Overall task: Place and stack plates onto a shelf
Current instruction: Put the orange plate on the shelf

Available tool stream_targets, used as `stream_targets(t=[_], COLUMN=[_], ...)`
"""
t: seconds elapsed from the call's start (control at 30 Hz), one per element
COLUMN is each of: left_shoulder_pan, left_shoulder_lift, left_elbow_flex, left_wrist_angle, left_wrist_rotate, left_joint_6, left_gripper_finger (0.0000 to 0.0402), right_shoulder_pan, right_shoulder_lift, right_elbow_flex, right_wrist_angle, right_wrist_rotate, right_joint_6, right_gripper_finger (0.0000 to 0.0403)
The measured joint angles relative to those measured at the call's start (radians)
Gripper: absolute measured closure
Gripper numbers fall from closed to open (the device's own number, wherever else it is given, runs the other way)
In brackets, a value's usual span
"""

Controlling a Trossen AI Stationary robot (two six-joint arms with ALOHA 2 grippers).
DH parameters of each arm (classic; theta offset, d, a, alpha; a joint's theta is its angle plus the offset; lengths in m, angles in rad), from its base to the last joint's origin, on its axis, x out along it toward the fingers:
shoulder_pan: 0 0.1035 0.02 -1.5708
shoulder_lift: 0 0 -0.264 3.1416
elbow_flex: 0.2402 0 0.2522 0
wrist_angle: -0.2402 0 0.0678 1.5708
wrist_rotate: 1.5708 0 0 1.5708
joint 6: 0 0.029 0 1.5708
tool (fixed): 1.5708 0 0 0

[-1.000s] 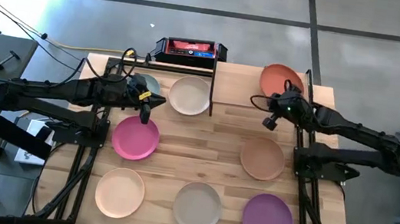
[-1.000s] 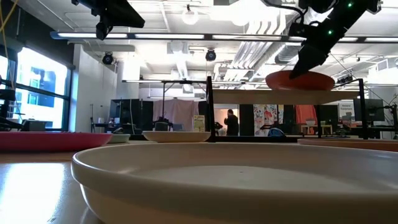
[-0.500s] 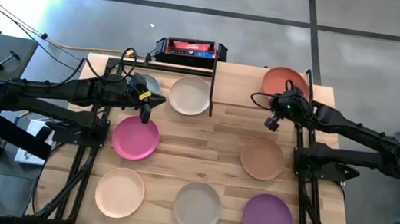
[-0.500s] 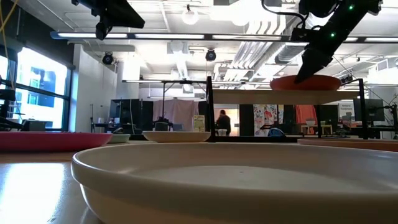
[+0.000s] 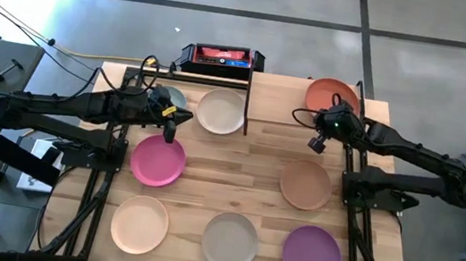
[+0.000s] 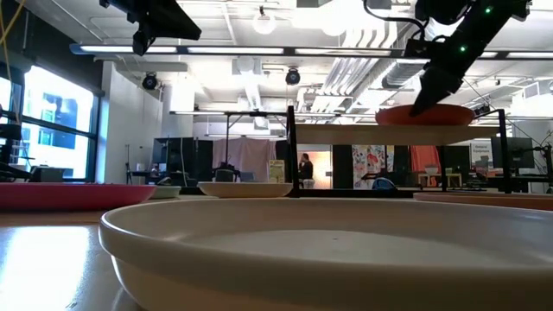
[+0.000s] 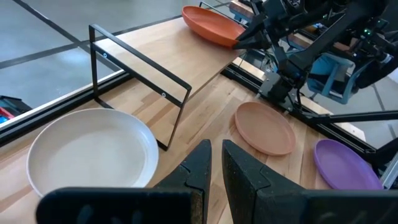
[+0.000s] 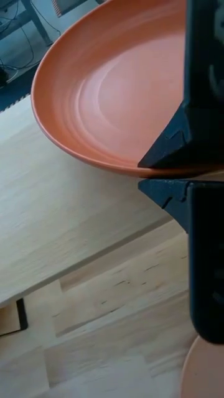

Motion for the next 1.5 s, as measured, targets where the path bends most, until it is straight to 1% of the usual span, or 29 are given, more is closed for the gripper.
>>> stream_targets(t=[0.17,0.27,0.77,1.0,1.27,1.37,1.5], left_shoulder_pan=[0.000,0.000,0.000,0.000,0.000,0.000,0.000], left_shoulder_lift=[0.000,0.000,0.000,0.000,0.000,0.000,0.000], left_elbow_flex=[0.000,0.000,0.000,0.000,0.000,0.000,0.000], left_wrist_angle=[0.005,0.005,0.004,0.004,0.003,0.003,0.003], left_wrist_rotate=[0.000,0.000,0.000,0.000,0.000,0.000,0.000], left_joint_6=[0.000,0.000,0.001,0.001,0.002,0.002,0.002], left_gripper_finger=[0.0374,0.0374,0.0374,0.0374,0.0374,0.0374,0.0374], right_shoulder_pan=[0.000,0.000,0.000,0.000,0.000,0.000,0.000], right_shoulder_lift=[0.000,0.000,0.000,0.001,0.000,0.001,0.001], right_elbow_flex=[0.000,0.000,0.000,0.000,0.000,0.000,0.000], right_wrist_angle=[0.002,0.002,0.005,0.006,0.006,0.003,-0.008], right_wrist_rotate=[0.020,0.011,-0.001,-0.003,-0.001,-0.002,-0.002], right_joint_6=[-0.054,-0.077,-0.027,-0.047,0.013,0.011,0.011], right_gripper_finger=[0.0402,0.0402,0.0402,0.0402,0.0401,0.0389,0.0352])
